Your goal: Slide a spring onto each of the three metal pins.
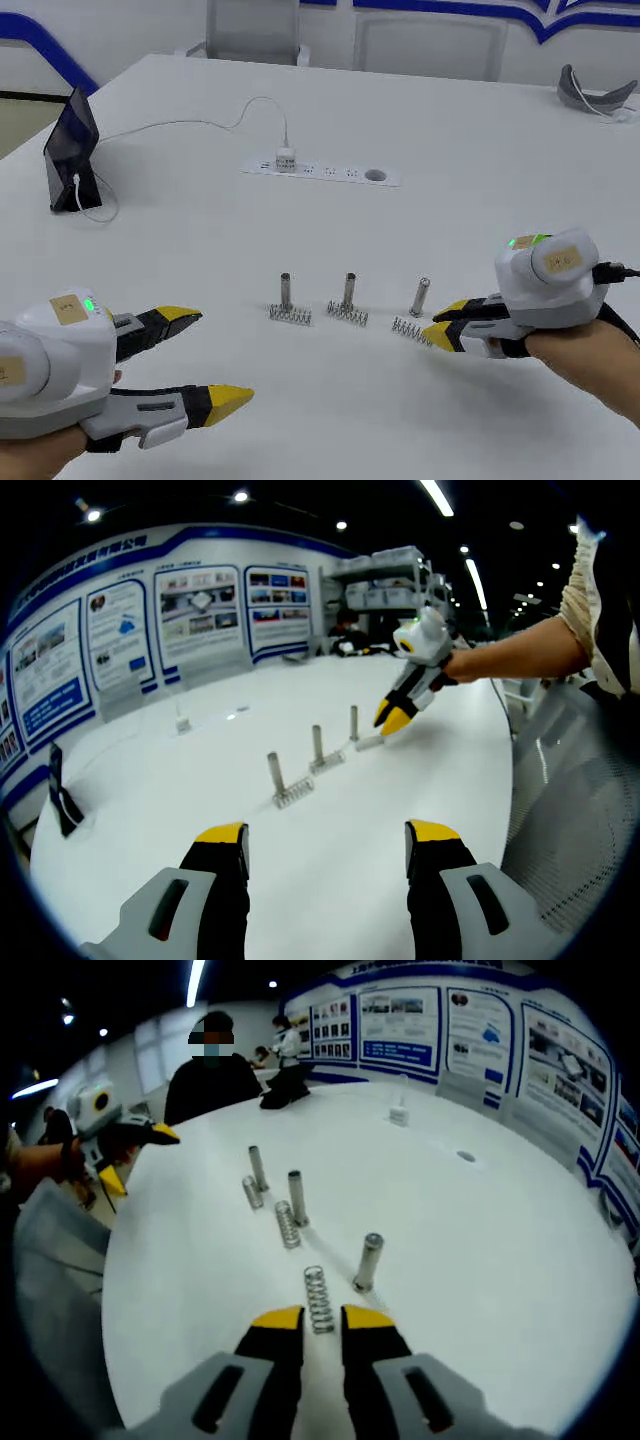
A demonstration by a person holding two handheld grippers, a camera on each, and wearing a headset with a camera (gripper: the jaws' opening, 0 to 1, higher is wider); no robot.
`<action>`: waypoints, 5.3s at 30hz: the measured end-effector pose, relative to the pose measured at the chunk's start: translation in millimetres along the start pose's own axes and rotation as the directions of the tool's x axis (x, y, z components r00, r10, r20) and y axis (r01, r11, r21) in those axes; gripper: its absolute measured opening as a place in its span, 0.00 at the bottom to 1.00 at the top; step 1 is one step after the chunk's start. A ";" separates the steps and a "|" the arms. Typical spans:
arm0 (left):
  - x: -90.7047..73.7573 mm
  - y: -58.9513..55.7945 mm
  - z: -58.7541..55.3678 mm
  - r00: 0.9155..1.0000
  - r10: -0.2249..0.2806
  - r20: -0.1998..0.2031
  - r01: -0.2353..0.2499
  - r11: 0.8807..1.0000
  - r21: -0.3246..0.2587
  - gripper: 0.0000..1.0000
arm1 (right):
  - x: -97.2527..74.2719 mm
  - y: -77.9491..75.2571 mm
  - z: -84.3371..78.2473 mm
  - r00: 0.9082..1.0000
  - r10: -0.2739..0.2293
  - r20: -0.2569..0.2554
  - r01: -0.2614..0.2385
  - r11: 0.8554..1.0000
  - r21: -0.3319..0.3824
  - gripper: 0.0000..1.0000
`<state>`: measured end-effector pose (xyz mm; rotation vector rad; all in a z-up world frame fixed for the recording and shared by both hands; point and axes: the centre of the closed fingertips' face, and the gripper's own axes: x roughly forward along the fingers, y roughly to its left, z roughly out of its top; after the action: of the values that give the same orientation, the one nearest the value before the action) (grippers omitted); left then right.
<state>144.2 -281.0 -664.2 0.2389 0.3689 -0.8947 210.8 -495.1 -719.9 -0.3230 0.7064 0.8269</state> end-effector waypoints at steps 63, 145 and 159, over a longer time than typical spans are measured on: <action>73.1 -71.9 18.0 0.956 -0.287 -0.056 0.292 0.944 0.153 0.45 | -10.4 104.6 21.3 0.933 0.281 -0.225 -0.340 0.894 -0.291 0.12; 75.0 -89.6 32.6 0.940 -0.341 0.012 0.334 0.928 0.168 0.14 | -26.8 148.4 77.9 0.932 0.331 -0.145 -0.362 0.853 -0.376 0.12; 70.7 -75.3 31.0 0.957 -0.291 0.024 0.286 0.951 0.117 0.38 | -34.2 127.2 78.5 0.947 0.295 -0.129 -0.322 0.877 -0.356 0.12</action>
<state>131.2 -388.0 -668.6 0.2736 0.3199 -1.2093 132.6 -391.2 -638.7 -0.5954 0.6738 1.2669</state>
